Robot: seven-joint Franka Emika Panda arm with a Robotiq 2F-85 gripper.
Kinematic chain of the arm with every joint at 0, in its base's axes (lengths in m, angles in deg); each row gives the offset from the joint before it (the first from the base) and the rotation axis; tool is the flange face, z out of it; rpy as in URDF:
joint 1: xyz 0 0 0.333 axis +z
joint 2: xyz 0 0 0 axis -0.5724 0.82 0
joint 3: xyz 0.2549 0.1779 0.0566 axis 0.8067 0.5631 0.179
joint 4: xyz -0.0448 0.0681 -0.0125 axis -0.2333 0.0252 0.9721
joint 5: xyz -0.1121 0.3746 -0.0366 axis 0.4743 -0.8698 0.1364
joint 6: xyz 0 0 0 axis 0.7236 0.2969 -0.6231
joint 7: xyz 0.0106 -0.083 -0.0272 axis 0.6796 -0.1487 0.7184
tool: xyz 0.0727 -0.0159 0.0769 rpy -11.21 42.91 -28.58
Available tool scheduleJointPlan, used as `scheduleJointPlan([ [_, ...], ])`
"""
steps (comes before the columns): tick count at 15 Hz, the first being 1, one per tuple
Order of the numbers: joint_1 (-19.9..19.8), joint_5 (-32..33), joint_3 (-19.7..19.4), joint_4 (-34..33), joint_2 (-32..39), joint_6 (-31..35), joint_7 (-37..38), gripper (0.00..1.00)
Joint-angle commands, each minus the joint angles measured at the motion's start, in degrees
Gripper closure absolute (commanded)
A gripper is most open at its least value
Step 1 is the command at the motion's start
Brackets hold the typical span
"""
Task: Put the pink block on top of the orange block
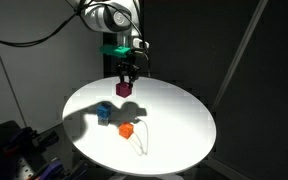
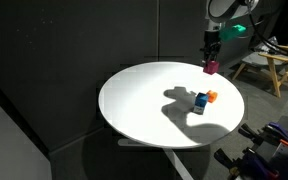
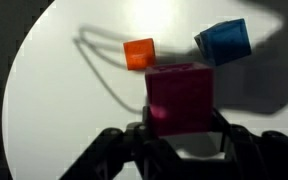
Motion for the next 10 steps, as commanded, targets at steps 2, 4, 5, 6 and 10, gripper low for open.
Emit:
scheduleJointPlan([
  [2, -1.1, 0.1, -0.4, -1.9, 1.6, -2.4, -5.0, 0.69],
  [4, -1.5, 0.1, -0.5, -2.2, 2.2, -2.9, -6.5, 0.69],
  [5, -1.7, 0.0, -0.6, -2.4, 2.5, -3.1, -7.0, 0.69],
  [6, -1.8, 0.0, -0.7, -2.6, 2.8, -3.3, -7.2, 0.69],
  [10, -1.8, 0.0, -0.7, -1.1, 2.6, -2.1, -6.1, 0.69],
])
